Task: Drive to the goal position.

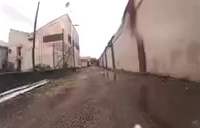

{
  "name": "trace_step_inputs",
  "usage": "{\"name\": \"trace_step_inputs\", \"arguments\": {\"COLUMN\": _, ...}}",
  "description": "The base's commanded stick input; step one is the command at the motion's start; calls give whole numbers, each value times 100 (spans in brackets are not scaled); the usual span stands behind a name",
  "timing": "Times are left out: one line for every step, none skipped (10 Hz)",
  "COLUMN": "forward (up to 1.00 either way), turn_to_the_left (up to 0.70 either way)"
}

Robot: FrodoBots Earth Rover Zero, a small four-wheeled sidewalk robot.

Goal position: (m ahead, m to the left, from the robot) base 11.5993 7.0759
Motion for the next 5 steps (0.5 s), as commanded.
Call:
{"name": "trace_step_inputs", "arguments": {"forward": 70, "turn_to_the_left": 12}}
{"name": "trace_step_inputs", "arguments": {"forward": 70, "turn_to_the_left": 12}}
{"name": "trace_step_inputs", "arguments": {"forward": 70, "turn_to_the_left": 12}}
{"name": "trace_step_inputs", "arguments": {"forward": 70, "turn_to_the_left": 12}}
{"name": "trace_step_inputs", "arguments": {"forward": 70, "turn_to_the_left": 12}}
